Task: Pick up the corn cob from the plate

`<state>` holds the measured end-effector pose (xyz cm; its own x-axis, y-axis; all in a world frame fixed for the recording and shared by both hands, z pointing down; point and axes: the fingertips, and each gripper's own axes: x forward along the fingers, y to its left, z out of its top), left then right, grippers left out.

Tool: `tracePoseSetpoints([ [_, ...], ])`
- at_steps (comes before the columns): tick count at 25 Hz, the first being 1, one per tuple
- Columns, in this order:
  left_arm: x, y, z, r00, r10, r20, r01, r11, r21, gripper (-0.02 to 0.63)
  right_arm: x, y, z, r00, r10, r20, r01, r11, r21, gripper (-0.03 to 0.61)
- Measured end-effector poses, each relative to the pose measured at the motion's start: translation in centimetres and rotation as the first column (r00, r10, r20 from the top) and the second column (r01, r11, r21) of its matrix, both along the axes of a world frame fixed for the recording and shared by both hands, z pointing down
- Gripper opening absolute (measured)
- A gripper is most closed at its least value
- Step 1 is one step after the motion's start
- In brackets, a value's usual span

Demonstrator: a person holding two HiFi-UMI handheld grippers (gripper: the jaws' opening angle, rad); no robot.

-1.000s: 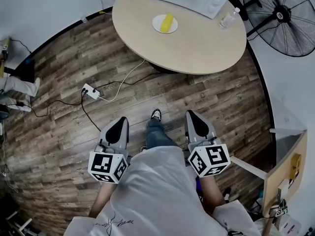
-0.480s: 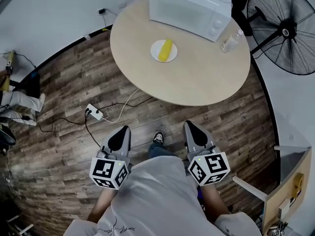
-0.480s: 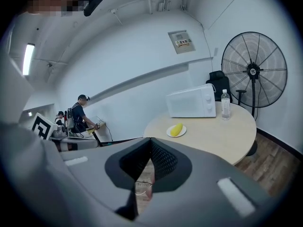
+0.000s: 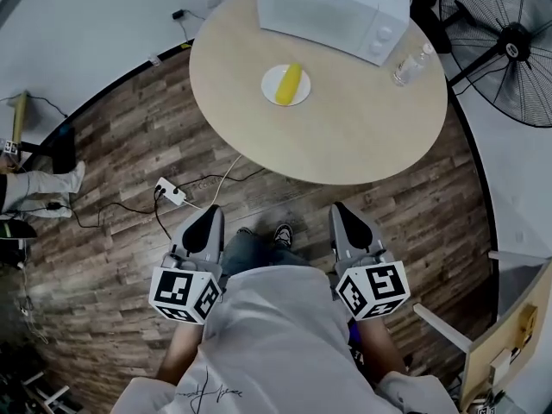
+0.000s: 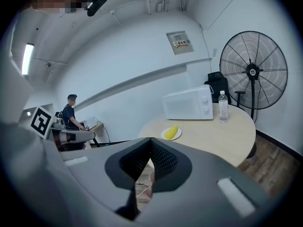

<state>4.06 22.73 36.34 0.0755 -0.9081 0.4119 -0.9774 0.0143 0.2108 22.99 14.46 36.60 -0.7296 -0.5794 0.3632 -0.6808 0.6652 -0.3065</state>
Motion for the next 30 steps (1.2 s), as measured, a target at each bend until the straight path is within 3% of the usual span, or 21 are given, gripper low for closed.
tracePoseSetpoints([
  [13,-1.3,-4.2,0.4,1.0,0.018,-0.003,-0.018,1.0,-0.007,-0.009,-0.1,-3.4,-0.4,0.999,0.053,0.012,-0.053,0.999,0.01,0.012],
  [23,-4.9,-9.4,-0.1,0.997,0.07,-0.018,-0.07,0.997,0.018,-0.009,-5.8,-7.4,-1.8,0.997,0.053,0.055,-0.055,0.998,0.025,0.012],
  [30,-7.8,-13.8,-0.8,0.991,0.129,-0.045,-0.128,0.991,0.028,-0.009,-10.4,-10.2,-2.3,0.998,0.049,0.03,-0.05,0.998,0.036,0.012],
])
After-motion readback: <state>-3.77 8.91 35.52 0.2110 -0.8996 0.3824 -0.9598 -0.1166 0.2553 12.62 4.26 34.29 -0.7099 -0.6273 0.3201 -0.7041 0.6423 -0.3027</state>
